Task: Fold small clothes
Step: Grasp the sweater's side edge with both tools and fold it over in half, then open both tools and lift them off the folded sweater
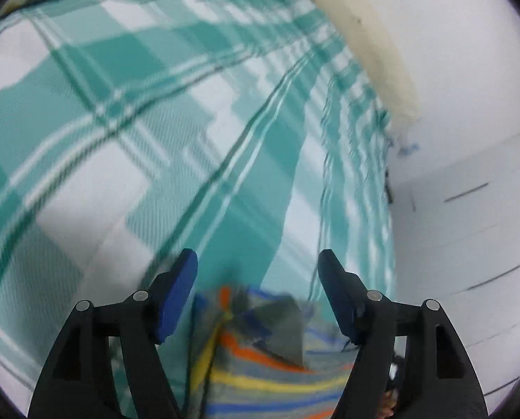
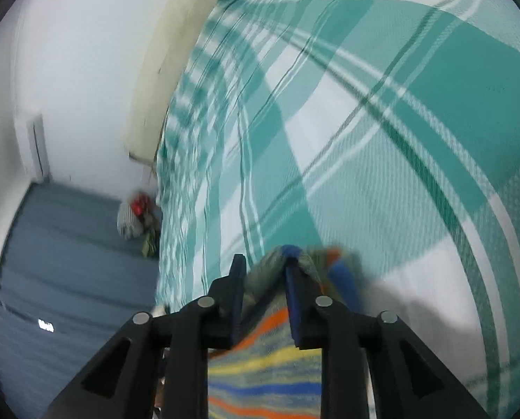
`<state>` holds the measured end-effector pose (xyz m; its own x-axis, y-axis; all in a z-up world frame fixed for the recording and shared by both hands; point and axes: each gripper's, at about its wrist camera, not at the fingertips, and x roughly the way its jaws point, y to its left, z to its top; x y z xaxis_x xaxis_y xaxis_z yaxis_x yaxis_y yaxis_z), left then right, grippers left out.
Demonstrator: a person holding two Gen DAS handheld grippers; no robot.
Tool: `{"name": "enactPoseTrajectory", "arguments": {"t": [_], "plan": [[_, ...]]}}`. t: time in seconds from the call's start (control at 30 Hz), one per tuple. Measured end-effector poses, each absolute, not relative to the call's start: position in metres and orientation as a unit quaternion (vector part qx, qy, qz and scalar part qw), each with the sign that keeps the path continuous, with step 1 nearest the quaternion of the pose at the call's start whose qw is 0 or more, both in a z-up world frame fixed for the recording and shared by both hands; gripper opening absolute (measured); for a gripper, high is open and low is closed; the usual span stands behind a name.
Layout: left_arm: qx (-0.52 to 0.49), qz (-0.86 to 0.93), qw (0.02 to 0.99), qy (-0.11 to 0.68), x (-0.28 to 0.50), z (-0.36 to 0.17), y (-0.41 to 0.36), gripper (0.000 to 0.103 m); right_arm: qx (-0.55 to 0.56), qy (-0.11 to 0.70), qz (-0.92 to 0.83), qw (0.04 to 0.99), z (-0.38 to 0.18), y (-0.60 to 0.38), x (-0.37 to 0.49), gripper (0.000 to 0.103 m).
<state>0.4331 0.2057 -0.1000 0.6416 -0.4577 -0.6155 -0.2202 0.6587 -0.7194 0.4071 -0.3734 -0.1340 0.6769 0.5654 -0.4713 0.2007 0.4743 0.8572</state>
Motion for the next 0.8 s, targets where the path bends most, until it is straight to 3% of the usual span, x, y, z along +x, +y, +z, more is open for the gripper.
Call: {"name": "enactPoseTrajectory", "arguments": {"t": [0.13,0.37,0.43,0.53,0.57,0.6,0.63,0.7,0.8], "plan": [[-0.329,-0.076,0.841,0.422,0.417,-0.085,0.198,0.072,0.458,0.379,0.097,0.798,-0.122,-0.372,0.405,0.057],[-0.176,-0.211,0.856,0.437,0.328,-0.078,0.132,0.075,0.316,0.412,0.188,0.834,-0.082,-0.337,0.371,0.056],[-0.110,-0.227,0.856,0.451,0.301,-0.089,0.110,0.081,0.261,0.432,0.243,0.828,-0.080,-0.314,0.346,0.055],[-0.012,-0.163,0.854,0.494,0.275,-0.120,0.101,0.083,0.167,0.488,0.243,0.822,-0.102,-0.291,0.302,0.051],[-0.004,-0.144,0.855,0.498,0.269,-0.124,0.106,0.083,0.133,0.520,0.204,0.819,-0.118,-0.294,0.287,0.031],[-0.005,-0.134,0.860,0.493,0.262,-0.122,0.112,0.083,0.118,0.529,0.175,0.822,-0.127,-0.301,0.274,0.024],[-0.012,-0.124,0.864,0.487,0.253,-0.116,0.118,0.084,0.116,0.526,0.142,0.830,-0.129,-0.315,0.256,0.025],[-0.030,-0.112,0.868,0.483,0.235,-0.105,0.128,0.087,0.158,0.505,0.116,0.840,-0.121,-0.336,0.230,0.040],[-0.028,-0.093,0.874,0.476,0.209,-0.093,0.126,0.088,0.164,0.485,0.084,0.855,-0.109,-0.349,0.195,0.043]]}}
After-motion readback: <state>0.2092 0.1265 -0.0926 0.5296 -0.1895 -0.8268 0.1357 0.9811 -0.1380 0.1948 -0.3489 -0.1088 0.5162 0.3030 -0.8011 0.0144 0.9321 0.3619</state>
